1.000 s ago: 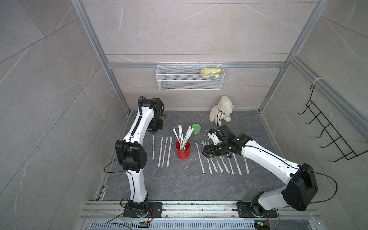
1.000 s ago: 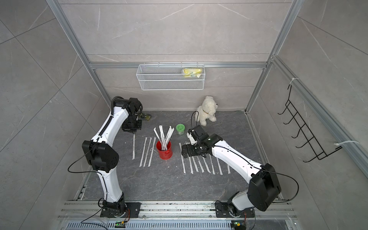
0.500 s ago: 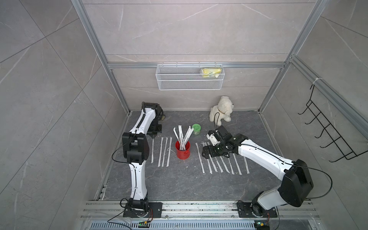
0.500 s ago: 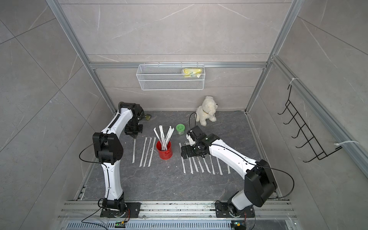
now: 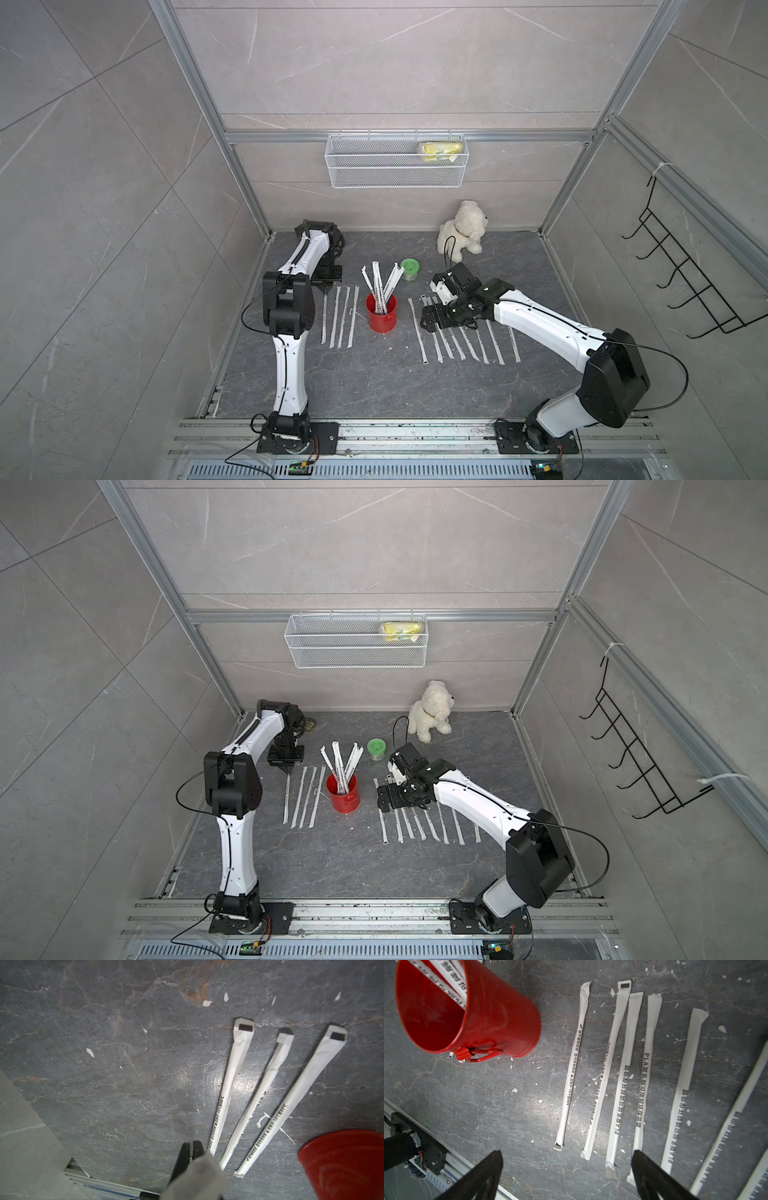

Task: Take the straws out of the storage container
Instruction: Place the straw at the center of the board.

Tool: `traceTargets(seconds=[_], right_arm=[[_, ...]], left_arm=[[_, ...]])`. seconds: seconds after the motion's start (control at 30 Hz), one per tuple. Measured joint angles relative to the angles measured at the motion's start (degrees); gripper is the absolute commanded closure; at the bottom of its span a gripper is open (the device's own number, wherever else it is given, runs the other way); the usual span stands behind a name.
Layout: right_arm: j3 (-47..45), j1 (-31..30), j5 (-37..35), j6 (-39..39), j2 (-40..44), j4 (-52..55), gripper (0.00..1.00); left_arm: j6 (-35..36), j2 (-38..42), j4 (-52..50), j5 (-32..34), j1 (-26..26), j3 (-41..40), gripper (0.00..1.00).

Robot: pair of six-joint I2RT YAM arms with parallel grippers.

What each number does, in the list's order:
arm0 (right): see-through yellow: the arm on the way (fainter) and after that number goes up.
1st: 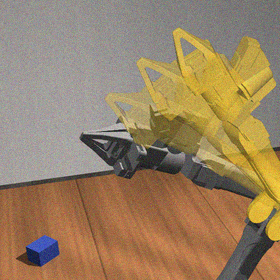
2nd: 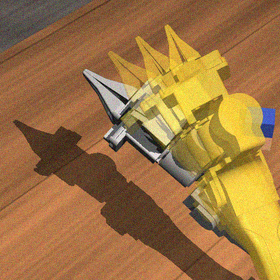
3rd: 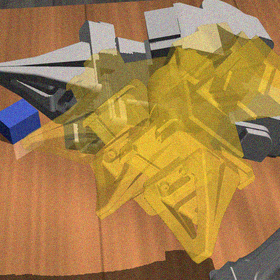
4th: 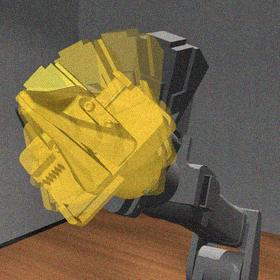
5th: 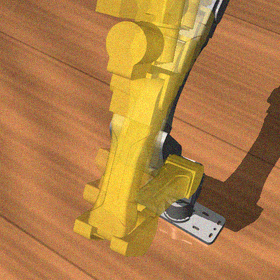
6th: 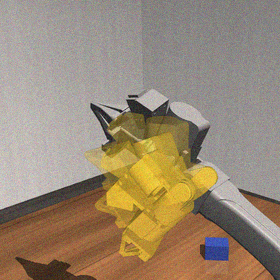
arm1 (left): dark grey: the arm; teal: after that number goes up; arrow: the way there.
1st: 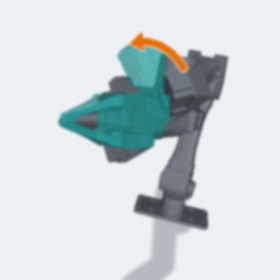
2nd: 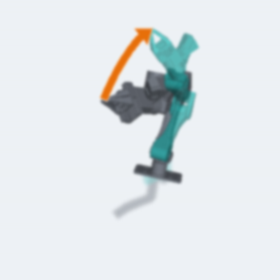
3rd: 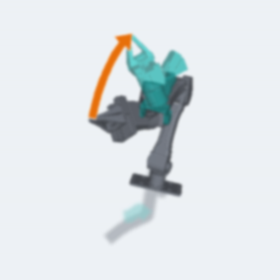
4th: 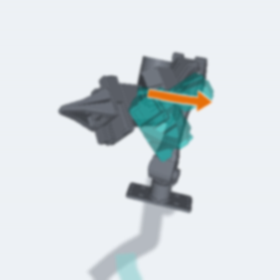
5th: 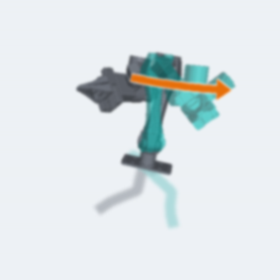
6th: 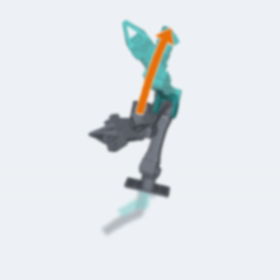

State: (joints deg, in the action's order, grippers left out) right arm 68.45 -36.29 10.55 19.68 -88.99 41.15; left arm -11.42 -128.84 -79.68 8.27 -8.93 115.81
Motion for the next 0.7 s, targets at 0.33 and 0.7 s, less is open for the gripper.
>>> traceTargets(seconds=[0.33, 0.7], right_arm=[[0.0, 0.0, 0.04, 0.0, -0.9, -0.9, 0.0], [0.0, 0.0, 0.68, 0.0, -1.66, -1.53, 0.0]], left_arm=[[0.15, 0.0, 0.7, 0.04, 0.31, -2.19, 0.92], [0.15, -0.28, 1.33, 0.04, 0.48, -2.49, 0.91]])
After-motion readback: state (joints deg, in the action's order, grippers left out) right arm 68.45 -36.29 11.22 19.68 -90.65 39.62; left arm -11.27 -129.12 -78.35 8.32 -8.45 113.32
